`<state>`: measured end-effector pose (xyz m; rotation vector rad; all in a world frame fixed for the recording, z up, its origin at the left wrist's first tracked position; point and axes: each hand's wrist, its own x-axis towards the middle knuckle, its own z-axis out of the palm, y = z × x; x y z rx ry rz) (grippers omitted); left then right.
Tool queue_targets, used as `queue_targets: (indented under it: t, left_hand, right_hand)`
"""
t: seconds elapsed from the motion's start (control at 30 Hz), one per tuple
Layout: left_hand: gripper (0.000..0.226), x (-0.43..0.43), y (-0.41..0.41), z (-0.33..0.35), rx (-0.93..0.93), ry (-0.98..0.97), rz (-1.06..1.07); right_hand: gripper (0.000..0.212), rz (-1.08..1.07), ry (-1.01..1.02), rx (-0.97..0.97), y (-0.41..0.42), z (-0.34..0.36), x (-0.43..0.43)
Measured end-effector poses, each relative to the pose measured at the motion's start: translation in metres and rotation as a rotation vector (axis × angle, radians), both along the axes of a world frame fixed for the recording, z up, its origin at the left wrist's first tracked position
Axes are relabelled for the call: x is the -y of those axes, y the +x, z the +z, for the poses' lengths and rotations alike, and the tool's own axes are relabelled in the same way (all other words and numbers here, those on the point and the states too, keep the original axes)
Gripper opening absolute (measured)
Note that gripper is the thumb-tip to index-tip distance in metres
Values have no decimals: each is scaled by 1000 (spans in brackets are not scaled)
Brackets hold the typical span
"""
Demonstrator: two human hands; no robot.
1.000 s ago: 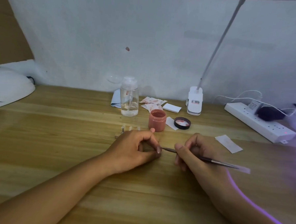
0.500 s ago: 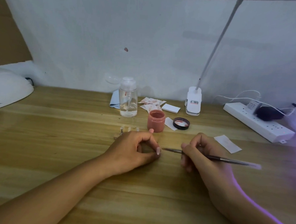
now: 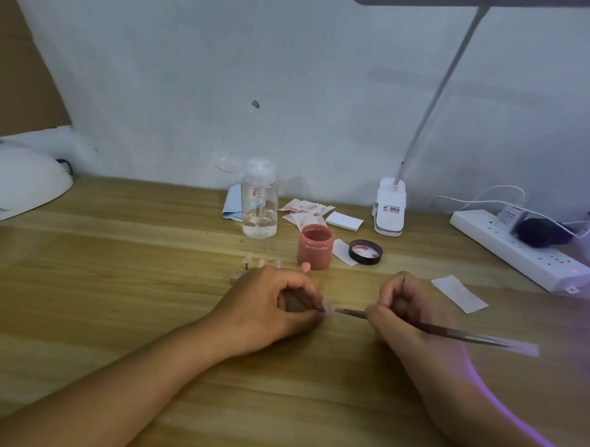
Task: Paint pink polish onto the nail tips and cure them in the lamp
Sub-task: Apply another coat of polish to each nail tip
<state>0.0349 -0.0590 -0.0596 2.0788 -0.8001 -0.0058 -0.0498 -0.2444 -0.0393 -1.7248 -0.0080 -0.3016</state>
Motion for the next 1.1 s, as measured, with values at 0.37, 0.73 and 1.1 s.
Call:
queue_targets:
  t: [0.37, 0.73, 1.1]
  left_hand:
    - [19, 0, -1, -1, -18, -3, 20]
    - [22, 0, 0, -1, -2, -4, 3]
    - [16, 0, -3, 1, 31, -8, -32]
  right_hand:
    - [16, 4, 15, 24, -1, 0, 0]
    - [17, 9, -12, 29, -3, 2, -1]
    - [19, -77, 114, 77, -1, 0, 1]
